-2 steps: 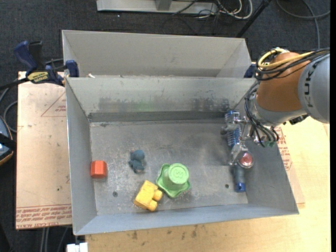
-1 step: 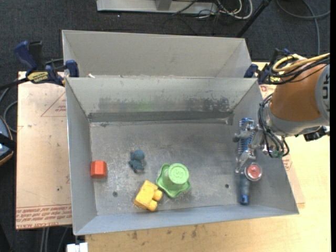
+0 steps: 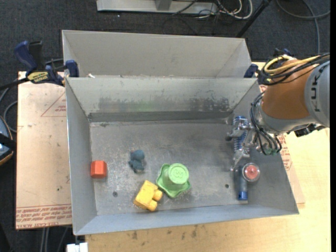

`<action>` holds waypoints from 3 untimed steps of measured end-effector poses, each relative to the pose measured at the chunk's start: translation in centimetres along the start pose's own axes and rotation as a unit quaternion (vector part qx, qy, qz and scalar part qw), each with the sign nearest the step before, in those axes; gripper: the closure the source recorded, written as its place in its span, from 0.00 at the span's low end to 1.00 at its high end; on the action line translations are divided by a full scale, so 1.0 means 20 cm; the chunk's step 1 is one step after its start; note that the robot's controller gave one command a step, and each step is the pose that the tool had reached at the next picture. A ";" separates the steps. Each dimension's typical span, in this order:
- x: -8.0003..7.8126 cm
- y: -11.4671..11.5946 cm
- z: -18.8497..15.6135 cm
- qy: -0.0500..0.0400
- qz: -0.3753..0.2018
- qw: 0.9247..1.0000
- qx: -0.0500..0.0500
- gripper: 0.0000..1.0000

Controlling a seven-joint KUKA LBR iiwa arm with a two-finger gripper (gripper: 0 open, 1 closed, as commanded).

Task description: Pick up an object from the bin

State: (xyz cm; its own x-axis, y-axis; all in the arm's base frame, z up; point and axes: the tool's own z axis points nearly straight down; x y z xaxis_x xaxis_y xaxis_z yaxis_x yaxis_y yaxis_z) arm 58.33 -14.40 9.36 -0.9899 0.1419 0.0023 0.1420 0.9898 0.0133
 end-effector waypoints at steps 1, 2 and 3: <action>0.00 -0.01 0.02 0.000 -0.132 0.991 0.000 0.00; -0.06 -0.01 -0.09 -0.001 -0.200 0.980 0.002 0.00; -0.07 0.00 -0.24 -0.003 -0.105 0.994 0.006 0.00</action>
Offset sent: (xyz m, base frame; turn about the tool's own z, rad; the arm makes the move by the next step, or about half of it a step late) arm -0.0024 -0.0101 -0.0044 -0.2684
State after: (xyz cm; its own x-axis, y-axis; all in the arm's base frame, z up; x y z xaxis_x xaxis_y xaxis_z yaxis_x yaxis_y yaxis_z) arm 59.69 -14.56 14.06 -0.9976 -0.0688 -0.0057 -0.0688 0.9976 0.0001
